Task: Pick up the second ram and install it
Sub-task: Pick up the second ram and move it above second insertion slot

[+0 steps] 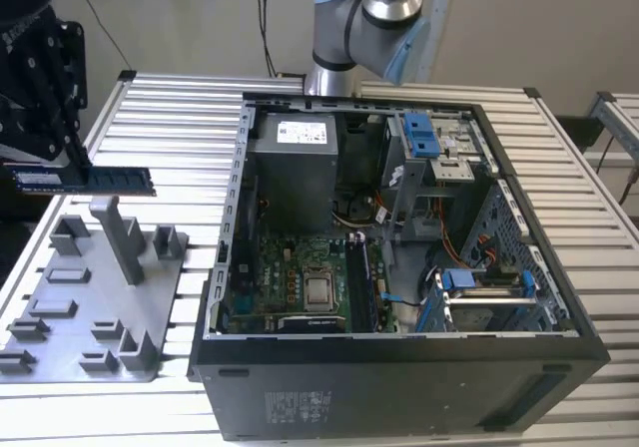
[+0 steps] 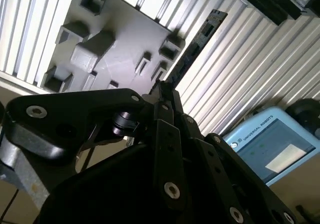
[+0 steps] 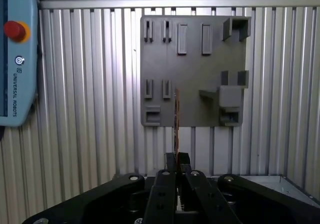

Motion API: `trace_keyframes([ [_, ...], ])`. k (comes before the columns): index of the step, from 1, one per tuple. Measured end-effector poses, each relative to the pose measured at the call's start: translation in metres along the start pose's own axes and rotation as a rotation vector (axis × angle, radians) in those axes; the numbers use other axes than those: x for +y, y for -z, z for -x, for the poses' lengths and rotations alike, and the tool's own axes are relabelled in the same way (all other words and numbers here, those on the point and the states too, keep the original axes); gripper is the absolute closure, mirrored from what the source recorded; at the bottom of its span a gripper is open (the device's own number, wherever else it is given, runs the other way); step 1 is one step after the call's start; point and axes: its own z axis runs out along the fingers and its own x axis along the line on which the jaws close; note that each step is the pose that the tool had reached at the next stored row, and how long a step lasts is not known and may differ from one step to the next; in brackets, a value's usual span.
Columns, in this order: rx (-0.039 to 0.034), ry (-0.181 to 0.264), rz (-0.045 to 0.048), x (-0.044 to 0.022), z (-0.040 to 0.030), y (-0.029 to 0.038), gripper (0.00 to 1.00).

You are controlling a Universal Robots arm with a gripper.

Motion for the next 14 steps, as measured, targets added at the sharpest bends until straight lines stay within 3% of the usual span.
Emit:
trace_keyframes([
  [14,0.0001,0.004,0.0037,-0.0571,0.0016,0.0001,0.86],
])
